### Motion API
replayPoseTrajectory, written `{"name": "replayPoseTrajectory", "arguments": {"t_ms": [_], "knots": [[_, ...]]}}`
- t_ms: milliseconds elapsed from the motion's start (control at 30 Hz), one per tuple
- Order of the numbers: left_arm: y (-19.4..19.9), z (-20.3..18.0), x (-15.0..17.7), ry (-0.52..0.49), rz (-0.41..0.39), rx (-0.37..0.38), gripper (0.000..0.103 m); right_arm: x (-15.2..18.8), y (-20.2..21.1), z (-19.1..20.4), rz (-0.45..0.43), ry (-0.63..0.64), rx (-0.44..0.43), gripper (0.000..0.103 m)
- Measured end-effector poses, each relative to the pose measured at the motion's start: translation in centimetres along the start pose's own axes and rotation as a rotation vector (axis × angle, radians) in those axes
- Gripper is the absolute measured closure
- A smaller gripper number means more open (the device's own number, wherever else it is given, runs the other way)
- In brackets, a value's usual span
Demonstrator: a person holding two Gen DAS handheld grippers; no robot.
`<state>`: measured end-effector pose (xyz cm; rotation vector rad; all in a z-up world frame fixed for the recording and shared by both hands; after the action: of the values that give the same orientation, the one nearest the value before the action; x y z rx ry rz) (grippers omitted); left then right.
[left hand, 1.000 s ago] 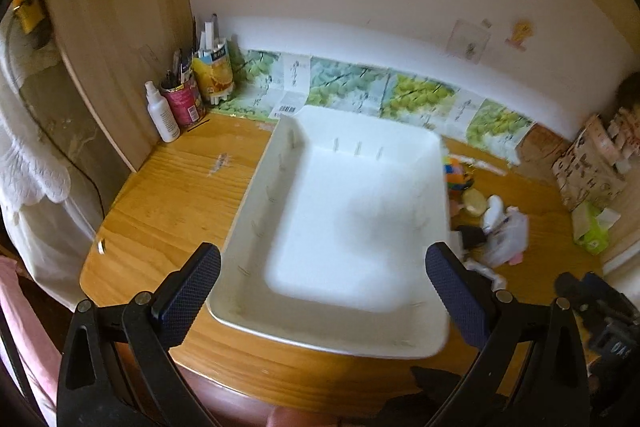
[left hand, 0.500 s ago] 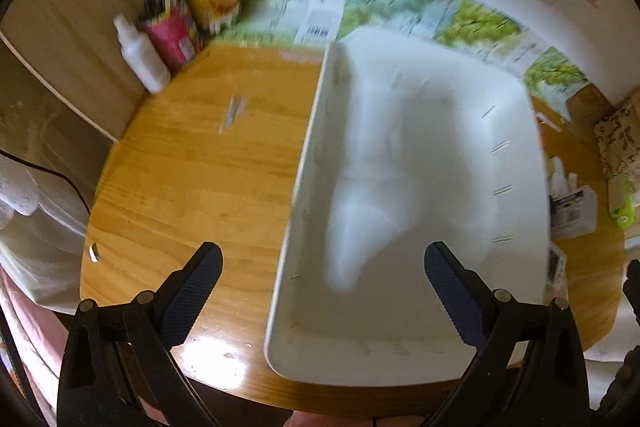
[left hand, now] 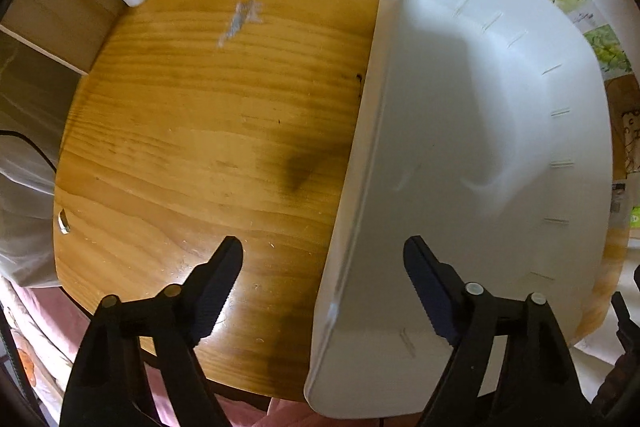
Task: Organize rigid objects
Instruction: 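Close the left tool on the white tray's rim while the right tool reaches toward the white gadget, then close the right tool on the white screened gadget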
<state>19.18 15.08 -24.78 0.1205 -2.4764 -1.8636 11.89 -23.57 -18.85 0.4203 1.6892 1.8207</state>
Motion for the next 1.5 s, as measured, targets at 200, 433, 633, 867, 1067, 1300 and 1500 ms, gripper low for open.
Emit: {"name": "replayPoseTrajectory", "arguments": {"t_ms": [200,433,633,867,1067,1300,1500], "knots": [[-1.2,0.6,0.3,0.016,0.065,-0.011,0.05,-0.4,-2.4,-0.7,0.049,-0.047,0.024,0.0],[-2.0,2.0,-0.1,0.061,0.115,-0.005,0.062,-0.6,-4.9,-0.7,0.096,-0.026,0.055,0.0],[-2.0,1.3,0.4,0.046,0.141,0.03,0.083,-1.0,-6.3,-0.3,0.122,0.033,0.099,0.0],[-2.0,0.0,1.6,-0.012,0.167,0.016,0.097,-1.9,-7.6,0.3,0.153,0.113,0.17,0.0],[-2.0,-1.8,2.9,-0.058,0.16,0.001,0.098,-2.1,-9.1,0.8,0.195,0.192,0.222,0.0],[-3.2,-2.1,3.0,-0.083,0.155,-0.016,0.098,-2.1,-10.5,1.6,0.226,0.241,0.234,0.0],[-3.6,-2.9,2.0,-0.124,0.15,-0.039,0.098,-2.5,-11.2,2.9,0.226,0.29,0.237,0.0]]}}
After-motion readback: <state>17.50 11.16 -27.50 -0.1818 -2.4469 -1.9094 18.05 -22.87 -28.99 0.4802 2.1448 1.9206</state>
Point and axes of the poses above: each gripper's, at about its wrist camera, not at the fingertips, and y roughly against the way its jaws point, z to its left, x to its underside, the point moved 6 cm from there along -y, roughly the way its jaws point, and after that the axes turned 12 degrees about x, right-handed, at the moved point
